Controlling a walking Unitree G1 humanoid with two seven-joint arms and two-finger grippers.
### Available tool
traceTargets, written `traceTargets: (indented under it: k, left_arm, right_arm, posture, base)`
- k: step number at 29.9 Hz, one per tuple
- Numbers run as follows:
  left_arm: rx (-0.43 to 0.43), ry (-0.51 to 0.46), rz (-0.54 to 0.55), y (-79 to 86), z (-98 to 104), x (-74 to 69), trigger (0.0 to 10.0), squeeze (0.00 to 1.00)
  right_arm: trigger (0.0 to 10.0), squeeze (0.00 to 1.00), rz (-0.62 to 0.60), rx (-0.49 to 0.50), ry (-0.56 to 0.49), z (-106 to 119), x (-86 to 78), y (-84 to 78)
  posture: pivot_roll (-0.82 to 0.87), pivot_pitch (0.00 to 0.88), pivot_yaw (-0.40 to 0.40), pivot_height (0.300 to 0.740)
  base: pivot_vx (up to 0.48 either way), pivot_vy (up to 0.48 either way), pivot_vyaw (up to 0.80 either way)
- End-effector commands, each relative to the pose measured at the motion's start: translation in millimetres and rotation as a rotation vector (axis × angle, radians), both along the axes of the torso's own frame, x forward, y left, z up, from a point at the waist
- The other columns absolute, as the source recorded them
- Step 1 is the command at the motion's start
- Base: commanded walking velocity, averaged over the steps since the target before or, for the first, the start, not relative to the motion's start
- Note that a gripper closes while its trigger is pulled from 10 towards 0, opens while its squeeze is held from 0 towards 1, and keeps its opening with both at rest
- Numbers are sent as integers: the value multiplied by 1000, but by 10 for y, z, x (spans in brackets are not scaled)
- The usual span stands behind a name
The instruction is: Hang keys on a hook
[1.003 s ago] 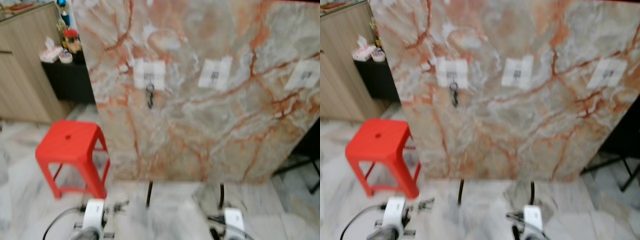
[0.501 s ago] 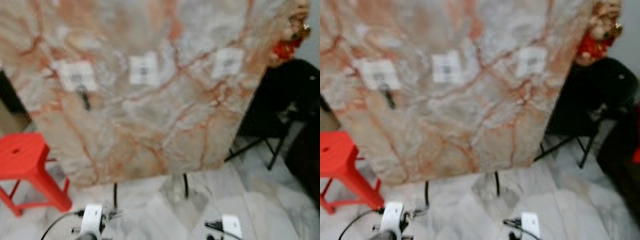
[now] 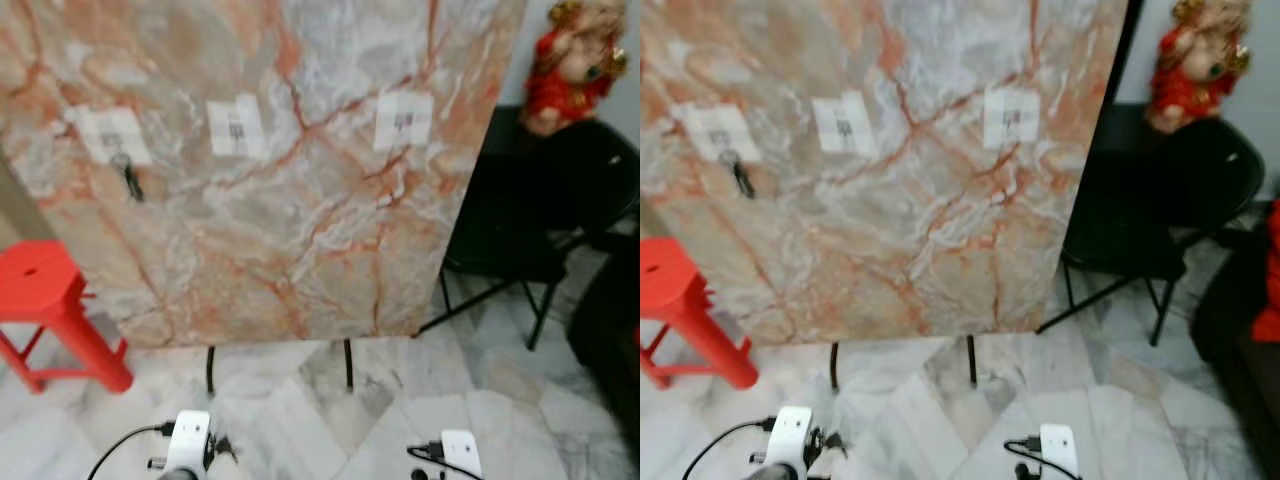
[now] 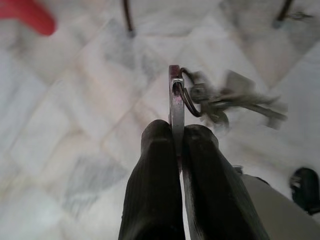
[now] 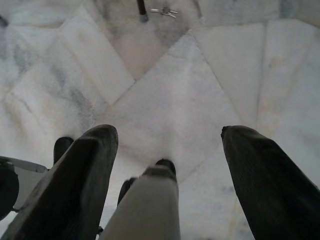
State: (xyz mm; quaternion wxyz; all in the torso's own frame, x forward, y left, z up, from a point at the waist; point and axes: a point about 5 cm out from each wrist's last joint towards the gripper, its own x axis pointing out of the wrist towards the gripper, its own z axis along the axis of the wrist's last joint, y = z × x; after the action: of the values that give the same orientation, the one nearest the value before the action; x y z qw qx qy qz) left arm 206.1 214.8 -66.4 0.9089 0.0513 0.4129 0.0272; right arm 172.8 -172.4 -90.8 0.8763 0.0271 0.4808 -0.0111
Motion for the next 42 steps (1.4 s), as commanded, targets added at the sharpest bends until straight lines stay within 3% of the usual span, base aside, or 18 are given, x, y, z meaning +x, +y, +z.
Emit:
traceTargets:
  k: [1,13,19,24,28,34,35,38,40,42]
  left_arm:
    - [4,15,-5,-27,-6,10,10000,0]
    - [37,21,-38,52,47,79,10000,0]
    - [30,-34,-12,41,142,235,10000,0]
    - [15,-78,-6,-39,207,355,10000,0]
    - [9,-106,-5,19,148,213,10000,0]
    - [13,-227,1,-40,292,400,10000,0]
    - [18,-294,14,-65,389,512,10000,0]
    - [33,-386,43,-81,527,645,10000,0]
    - [77,-520,65,-77,731,786,10000,0]
    - [85,-556,75,-78,788,820,10000,0]
  right_arm:
    - [10000,0,-18,2,6,-2,-7,-24]
    - [10000,0,-26,23,11,-20,-28,84]
    - [10000,0,53,12,2,5,33,119]
    - [10000,0,97,-16,-22,56,126,38]
    - [10000,0,46,-40,-30,91,176,-101]
    - [10000,0,17,-38,-31,103,183,-175]
    - [10000,0,-16,-35,-26,99,171,-201]
    - [10000,0,-48,-39,-37,108,174,-249]
    - [10000,0,-119,-50,-42,129,173,-380]
    - [10000,0,-114,-61,-38,130,164,-411]
  posture:
    - [40,0,35,723]
    - [51,0,69,723]
    - [30,0,7,723]
    - [47,0,-18,723]
    - [48,0,-30,723]
    - [46,0,-65,723]
    - [30,0,-80,723]
    - [23,0,-82,723]
    - [8,0,-77,723]
    - [6,0,-76,723]
  base:
    - [0,-431,0]
    - [0,-432,0]
    - [0,-431,0]
    - [0,-431,0]
    - [0,-344,0]
    - [0,0,0]
    - [0,0,0]
    - [0,0,0]
    - [0,0,0]
    - [0,0,0]
